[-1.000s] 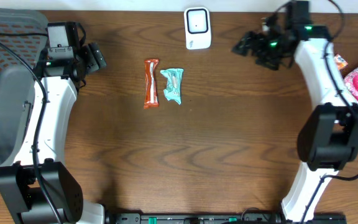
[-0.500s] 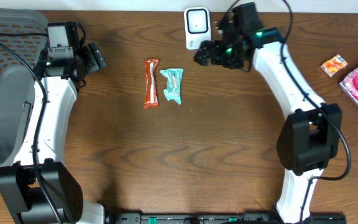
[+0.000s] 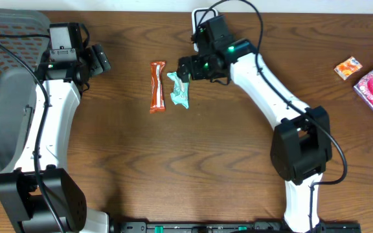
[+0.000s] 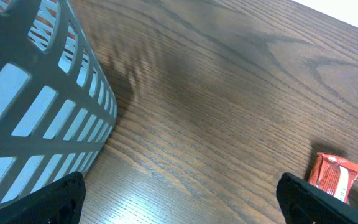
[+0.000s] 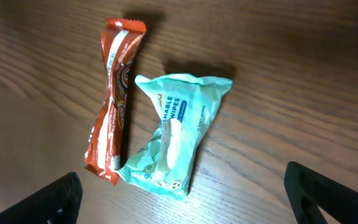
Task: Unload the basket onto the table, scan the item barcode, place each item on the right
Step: 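Move the right gripper left to the green wipes pack, then close the right gripper on the green wipes pack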
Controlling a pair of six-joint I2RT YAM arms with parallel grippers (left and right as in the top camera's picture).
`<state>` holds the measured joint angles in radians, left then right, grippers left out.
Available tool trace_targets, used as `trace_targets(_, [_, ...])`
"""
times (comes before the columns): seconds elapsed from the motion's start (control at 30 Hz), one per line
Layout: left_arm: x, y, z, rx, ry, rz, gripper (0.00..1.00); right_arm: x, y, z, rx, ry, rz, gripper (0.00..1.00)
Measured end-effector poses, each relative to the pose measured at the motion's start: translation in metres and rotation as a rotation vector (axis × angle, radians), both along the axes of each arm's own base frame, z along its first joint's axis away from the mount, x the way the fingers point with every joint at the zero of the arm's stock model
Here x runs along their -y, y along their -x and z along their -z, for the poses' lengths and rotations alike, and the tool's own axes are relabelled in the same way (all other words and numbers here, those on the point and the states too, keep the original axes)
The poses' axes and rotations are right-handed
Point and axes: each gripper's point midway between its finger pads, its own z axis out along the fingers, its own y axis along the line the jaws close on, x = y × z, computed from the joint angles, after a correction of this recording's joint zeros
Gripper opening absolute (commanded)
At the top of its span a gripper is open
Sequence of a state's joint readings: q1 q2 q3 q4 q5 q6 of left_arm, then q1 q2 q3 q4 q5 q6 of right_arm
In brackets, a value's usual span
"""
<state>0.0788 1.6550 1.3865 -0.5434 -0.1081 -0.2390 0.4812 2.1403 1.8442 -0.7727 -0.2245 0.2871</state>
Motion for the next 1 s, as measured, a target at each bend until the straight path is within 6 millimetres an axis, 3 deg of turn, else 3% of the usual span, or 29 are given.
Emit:
trace_targets(0.5, [0.000, 0.000, 0.000, 0.000, 0.000, 0.000, 0.98, -0.029, 0.021, 0.004, 0.139, 0.234, -0.022, 0.99])
trace_targets(0.73, [0.000, 0.000, 0.000, 0.000, 0.000, 0.000, 0.98, -0.039, 0.023, 0.004, 0.195, 0.282, -0.028, 0.88])
trace_targets(0.9, [0.000, 0.000, 0.000, 0.000, 0.000, 0.000, 0.98, -0.046, 0.020, 0.027, 0.190, 0.305, -0.029, 0.73])
trace_targets(1.0, [0.000, 0.000, 0.000, 0.000, 0.001, 0.000, 0.98, -0.050, 0.015, 0.049, 0.177, 0.310, -0.014, 0.71])
